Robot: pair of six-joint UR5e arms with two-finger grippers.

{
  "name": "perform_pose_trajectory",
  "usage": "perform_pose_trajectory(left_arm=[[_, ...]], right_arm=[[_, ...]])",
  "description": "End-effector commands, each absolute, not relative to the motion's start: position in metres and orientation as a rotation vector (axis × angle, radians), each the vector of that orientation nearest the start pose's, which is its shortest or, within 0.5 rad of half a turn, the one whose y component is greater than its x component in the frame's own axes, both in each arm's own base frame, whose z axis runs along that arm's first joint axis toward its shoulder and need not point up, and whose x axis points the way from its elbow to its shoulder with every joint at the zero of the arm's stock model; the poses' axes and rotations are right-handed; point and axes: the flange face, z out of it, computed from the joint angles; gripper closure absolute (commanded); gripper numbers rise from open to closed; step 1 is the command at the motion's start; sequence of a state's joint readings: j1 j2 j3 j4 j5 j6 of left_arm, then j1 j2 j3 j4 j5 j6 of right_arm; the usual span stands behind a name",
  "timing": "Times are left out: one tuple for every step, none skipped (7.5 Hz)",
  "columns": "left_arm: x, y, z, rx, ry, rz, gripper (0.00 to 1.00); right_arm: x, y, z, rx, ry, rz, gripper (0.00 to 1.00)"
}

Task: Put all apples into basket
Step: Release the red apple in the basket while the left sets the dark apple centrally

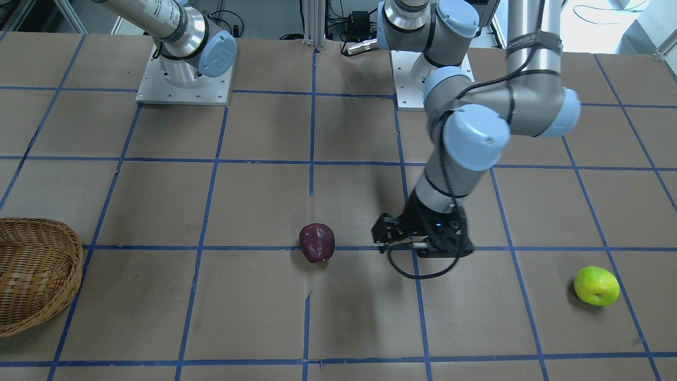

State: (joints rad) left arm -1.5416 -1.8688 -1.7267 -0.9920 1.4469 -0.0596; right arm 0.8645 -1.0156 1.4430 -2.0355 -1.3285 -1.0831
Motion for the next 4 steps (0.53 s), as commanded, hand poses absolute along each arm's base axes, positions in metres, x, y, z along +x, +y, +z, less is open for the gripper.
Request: perform_pose_trajectory(left_arm=[[0.038,-0.599,0.322,-0.155,3.237,-0.111,0.00],[0.098,-0.606,0.325,-0.001,3.228,-0.110,0.00],[0.138,-0.623,0.317,0.033,3.185,-0.086,0.00],[0.158,-0.635,0.310,0.113,3.109,-0.016,0.00]], right_arm=[[-0.235,-0.638,0.309,-0.695,2.896,-0.258,0.00],[-0.174,-0.643,0.321,-0.639,2.913,-0.175,0.00],[-0.119,-0.641,0.324,-0.526,2.975,-0.097,0.00],[-0.061,-0.633,0.328,-0.450,3.017,-0.050,0.00]])
